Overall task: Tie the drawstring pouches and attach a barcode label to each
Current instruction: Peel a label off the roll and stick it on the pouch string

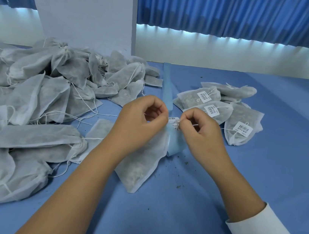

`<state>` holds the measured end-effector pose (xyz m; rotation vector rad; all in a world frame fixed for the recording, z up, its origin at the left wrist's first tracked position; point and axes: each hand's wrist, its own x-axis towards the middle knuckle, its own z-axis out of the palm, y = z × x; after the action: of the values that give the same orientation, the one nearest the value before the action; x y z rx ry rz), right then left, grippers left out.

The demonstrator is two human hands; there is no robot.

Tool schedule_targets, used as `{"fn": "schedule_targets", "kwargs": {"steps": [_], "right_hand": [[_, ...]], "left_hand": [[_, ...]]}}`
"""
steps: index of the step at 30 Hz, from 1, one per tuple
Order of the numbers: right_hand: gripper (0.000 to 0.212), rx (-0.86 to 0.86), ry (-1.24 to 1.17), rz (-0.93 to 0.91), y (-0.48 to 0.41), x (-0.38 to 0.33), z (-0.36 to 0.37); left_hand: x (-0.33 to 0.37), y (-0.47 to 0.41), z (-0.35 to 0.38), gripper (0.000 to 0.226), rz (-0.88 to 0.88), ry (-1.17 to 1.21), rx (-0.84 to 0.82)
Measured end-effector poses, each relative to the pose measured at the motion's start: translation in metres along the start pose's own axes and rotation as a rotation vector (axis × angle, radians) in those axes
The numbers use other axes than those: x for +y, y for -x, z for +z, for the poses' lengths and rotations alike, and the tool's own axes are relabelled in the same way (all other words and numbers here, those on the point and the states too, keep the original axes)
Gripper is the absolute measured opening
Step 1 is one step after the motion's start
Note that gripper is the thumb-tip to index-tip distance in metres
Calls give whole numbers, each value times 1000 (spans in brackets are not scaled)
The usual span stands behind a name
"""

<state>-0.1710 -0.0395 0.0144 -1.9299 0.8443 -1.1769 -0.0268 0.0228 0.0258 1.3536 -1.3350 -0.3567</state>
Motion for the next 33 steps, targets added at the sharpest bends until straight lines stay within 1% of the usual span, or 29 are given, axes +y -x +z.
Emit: {"fn": "schedule_targets", "kwargs": {"steps": [3,7,11,15,18,20,22,25,29,33], "right_hand": [[19,-33,-18,-10,1,-1,1],[21,-39,-24,-12,1,0,2],[9,-42,4,-20,2,-1,3],[16,-50,20,-14,1,-2,3],[24,-53,28,12,1,-2,1],[25,-52,28,29,1,-3,1],[20,-43,31,38,1,-4,0],[14,-34,-4,44,1,-5,-2],[17,-56,-58,40,1,-7,-2],[20,-62,-98,38,1,-8,-3]], "left_hand": [[2,3,0,13,123,-103,-77],[1,3,-1,16,171,-144,-74],[1,4,0,17,138,-107,-74],[2,4,3,20,39,-29,-102],[3,3,5,17,-37,44,-98],[3,3,5,15,-90,115,-81],[3,2,3,14,-135,183,-51],[2,0,1,15,-97,142,-36],[2,3,1,8,-7,69,-101],[-1,3,0,15,36,-8,-130]]}}
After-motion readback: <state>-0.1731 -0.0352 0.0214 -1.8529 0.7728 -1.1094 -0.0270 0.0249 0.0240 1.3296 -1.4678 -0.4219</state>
